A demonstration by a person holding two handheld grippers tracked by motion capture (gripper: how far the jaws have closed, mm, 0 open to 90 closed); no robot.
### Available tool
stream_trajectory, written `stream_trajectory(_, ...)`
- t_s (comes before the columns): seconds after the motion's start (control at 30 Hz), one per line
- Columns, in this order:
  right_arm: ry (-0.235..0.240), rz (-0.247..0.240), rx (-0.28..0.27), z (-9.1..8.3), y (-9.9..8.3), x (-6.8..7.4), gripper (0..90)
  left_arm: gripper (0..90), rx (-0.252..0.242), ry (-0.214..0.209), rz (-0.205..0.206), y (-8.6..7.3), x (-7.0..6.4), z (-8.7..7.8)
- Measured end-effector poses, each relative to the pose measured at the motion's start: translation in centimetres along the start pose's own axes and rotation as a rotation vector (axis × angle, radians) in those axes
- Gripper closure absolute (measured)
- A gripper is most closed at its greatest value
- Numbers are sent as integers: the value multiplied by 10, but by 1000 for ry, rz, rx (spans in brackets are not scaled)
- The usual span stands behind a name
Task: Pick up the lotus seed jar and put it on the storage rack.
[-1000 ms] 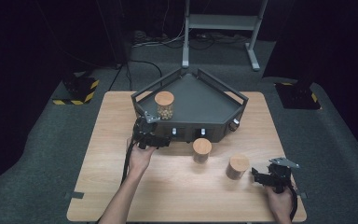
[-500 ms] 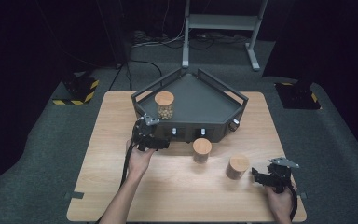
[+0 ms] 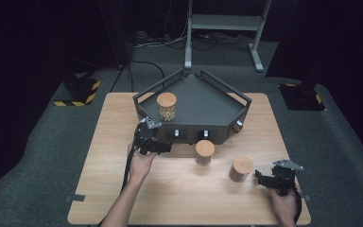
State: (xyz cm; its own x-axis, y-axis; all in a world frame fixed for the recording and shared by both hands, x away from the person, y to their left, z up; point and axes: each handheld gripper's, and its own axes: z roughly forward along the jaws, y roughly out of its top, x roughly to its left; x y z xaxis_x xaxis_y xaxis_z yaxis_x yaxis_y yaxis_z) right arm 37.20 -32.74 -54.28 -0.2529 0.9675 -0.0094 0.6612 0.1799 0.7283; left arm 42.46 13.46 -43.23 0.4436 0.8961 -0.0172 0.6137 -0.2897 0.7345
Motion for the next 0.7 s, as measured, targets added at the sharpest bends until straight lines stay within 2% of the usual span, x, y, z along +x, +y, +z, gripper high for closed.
stream_trajectory(0.7, 0, 0, 0, 0, 0, 0, 82, 105, 11, -8, -11, -14, 1, 4)
